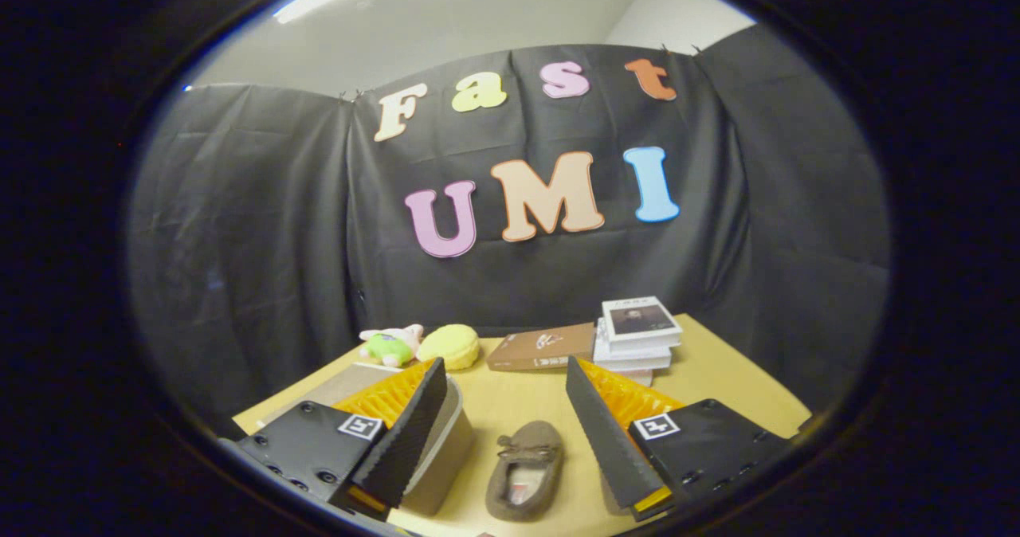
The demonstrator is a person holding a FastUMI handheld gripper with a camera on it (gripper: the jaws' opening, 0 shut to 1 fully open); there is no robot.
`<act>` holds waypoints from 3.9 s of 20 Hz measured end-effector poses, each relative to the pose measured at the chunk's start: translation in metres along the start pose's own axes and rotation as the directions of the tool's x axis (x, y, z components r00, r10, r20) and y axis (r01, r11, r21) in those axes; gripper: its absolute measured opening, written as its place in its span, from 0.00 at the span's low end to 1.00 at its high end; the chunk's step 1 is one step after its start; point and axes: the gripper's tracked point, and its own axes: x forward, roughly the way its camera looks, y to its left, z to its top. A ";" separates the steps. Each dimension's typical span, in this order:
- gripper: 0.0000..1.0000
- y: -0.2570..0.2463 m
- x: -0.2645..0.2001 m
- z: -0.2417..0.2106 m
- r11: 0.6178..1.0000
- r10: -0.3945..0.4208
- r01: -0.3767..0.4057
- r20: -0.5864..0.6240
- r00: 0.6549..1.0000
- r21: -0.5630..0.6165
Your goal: Open the storage box then place both shoes into the box .Put the left shoe in first, then the right shoe, with the right side of both shoes facing outward in a uniform manner.
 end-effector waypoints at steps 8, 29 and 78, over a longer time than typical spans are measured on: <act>0.98 0.039 -0.014 -0.052 0.844 0.096 -0.075 -0.013 0.995 0.531; 0.96 0.085 -0.019 -0.167 0.108 0.044 0.083 -0.088 0.995 0.991; 0.16 0.441 0.004 -0.091 0.476 0.449 -0.189 -0.052 0.892 0.859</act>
